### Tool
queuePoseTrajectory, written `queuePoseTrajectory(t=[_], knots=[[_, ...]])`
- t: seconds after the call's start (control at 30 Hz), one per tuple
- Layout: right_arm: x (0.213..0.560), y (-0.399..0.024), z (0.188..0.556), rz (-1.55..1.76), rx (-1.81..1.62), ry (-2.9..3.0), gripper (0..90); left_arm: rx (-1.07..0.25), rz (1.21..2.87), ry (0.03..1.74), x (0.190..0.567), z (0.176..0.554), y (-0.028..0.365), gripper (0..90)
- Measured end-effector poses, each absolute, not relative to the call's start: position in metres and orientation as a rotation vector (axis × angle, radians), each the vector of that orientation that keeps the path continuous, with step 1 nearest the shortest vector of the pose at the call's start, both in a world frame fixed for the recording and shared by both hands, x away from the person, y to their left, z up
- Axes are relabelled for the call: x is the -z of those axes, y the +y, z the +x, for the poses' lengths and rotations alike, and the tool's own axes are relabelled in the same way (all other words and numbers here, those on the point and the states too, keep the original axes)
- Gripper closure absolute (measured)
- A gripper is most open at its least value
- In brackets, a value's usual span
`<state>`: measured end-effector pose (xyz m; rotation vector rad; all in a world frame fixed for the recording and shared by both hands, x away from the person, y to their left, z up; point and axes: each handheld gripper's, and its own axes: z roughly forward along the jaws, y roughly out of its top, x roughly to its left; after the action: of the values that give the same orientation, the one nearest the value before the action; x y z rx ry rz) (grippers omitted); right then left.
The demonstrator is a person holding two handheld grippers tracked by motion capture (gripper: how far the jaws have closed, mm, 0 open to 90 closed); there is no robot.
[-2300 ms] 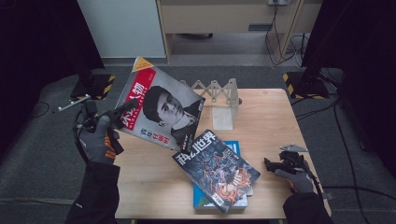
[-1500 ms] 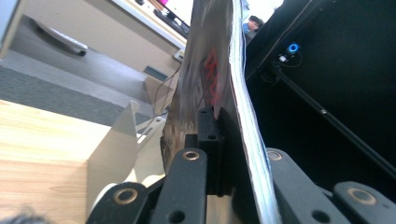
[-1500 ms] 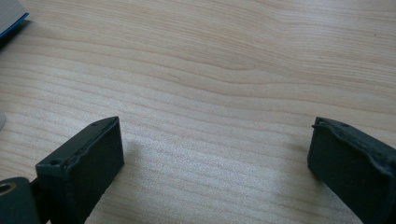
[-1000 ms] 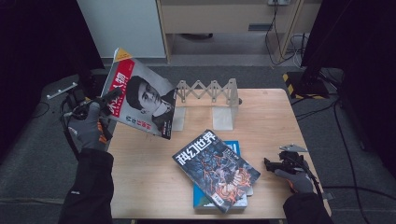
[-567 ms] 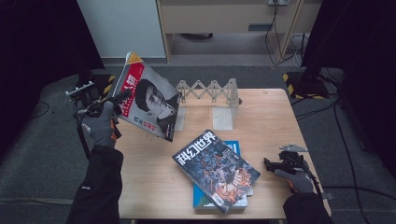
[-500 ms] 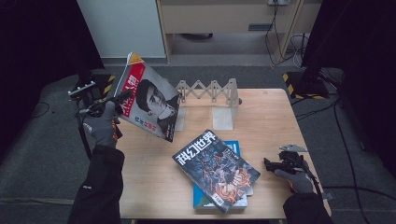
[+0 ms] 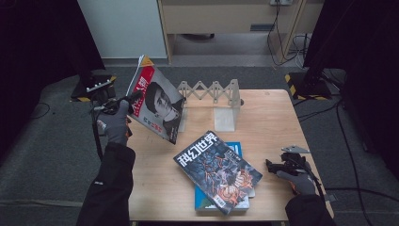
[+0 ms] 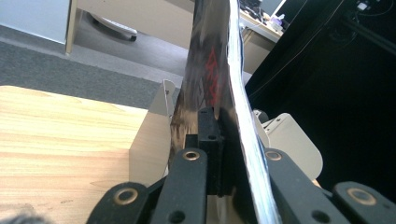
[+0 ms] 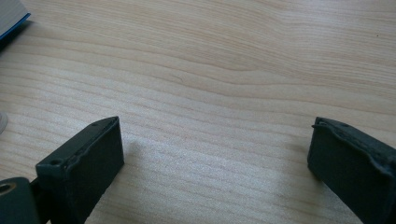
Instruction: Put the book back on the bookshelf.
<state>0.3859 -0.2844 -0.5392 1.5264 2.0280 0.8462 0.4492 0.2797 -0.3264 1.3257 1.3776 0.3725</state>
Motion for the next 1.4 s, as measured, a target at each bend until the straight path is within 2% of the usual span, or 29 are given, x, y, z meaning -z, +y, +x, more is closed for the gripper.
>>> queuePoseTrajectory(t=[0.43,0.8,1.4], knots=[[0.539,-0.284,0.386,1.523,-0.847,2.031,3.8,-0.456,1.389,1.417,0.326,0.461,0.265,85.4],[0.539,-0.284,0.386,1.52,-0.848,2.028,3.8,-0.57,1.469,1.433,0.311,0.468,0.248,85.5],[0.539,-0.284,0.386,1.52,-0.848,2.028,3.8,-0.587,1.543,1.472,0.309,0.478,0.243,85.5]])
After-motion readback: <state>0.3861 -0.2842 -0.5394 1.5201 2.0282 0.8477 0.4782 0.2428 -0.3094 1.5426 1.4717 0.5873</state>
